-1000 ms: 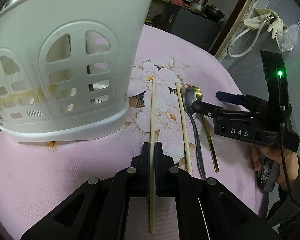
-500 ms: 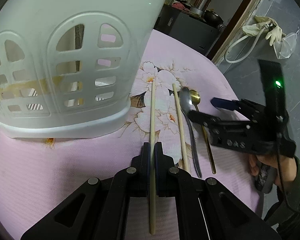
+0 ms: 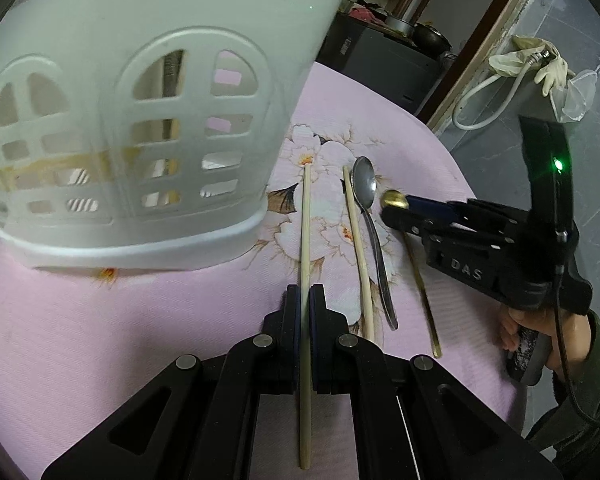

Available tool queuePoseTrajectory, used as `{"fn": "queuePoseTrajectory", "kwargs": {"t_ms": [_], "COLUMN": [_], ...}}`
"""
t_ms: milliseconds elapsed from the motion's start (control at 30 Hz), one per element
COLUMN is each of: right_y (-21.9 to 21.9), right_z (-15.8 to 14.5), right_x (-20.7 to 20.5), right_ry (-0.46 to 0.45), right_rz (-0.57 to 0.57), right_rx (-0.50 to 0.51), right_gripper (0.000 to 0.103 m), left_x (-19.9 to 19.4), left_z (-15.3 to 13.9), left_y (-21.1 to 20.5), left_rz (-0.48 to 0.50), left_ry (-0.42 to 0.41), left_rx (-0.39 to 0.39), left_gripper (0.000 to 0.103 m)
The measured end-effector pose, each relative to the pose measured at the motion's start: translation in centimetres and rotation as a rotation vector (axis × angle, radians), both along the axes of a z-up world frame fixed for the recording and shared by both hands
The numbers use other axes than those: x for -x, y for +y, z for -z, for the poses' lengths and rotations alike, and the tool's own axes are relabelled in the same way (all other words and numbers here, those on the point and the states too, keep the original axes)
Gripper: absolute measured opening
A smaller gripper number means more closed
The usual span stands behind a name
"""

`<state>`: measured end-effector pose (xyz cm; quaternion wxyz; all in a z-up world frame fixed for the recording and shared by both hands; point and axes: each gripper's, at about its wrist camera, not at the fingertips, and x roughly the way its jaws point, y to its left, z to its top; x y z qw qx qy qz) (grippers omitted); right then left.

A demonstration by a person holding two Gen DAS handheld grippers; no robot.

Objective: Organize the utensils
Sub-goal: 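Grasp the wooden chopstick with the left tool while the right tool approaches the gold spoon, then grasp the gold spoon with the right tool while the left tool lifts the chopstick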

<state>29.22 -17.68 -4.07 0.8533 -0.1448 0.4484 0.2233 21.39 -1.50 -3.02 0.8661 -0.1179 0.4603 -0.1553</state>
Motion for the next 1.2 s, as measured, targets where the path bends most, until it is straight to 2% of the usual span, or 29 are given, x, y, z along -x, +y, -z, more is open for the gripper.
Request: {"fn": "queuePoseTrajectory", "kwargs": {"t_ms": [267, 400, 567, 600, 667, 733, 833, 900, 967, 1200], "right_y": [-1.4, -2.5, -3.6, -3.7, -3.4, -3.2, -2.5, -2.3, -2.3, -2.4], "right_z": [-0.4, -0.7, -0.7, -0.6, -0.7, -0.7, -0.6, -0.4, -0.4, -0.2], "right_x": [4.9, 8.3, 10.1, 10.2, 10.4, 10.5, 11.3, 11.8, 12.0, 11.6], "right_ry": [-0.014, -0.02, -0.035, -0.038, -0.031, -0.024, -0.055, -0.081, -0.096, -0.071], "right_rz": [-0.081, -0.128, -0.134, -0.121, -0.097, -0.076, -0.04, -0.005, 0.021, 0.112], "right_rx": [0.027, 0.021, -0.005, -0.011, -0.03, -0.043, -0.009, 0.008, 0.02, 0.008], "right_gripper": [0.025, 0.025, 0.026, 0.028, 0.037, 0.05, 0.052, 0.052, 0.052, 0.053], "left_x": [3.0, 5.2, 7.3, 7.3, 7.0, 6.6, 5.6, 4.9, 3.9, 0.8], "left_z": [-0.5, -1.1, -1.5, -1.6, -1.6, -1.8, -2.0, -2.1, -2.2, -1.9], "left_y": [0.8, 0.9, 0.1, 0.0, -0.2, -0.2, -0.3, -0.4, -0.5, -1.6], "left_rz": [-0.015, -0.025, 0.002, 0.01, 0.03, 0.061, 0.111, 0.132, 0.155, 0.216], "left_ry": [0.032, 0.009, -0.001, 0.002, 0.009, 0.026, 0.055, 0.067, 0.071, 0.098], "left_rx": [0.023, 0.002, -0.017, -0.021, -0.029, -0.038, -0.058, -0.061, -0.059, -0.114], "left_gripper": [0.002, 0.002, 0.002, 0.002, 0.003, 0.004, 0.009, 0.02, 0.026, 0.026]}}
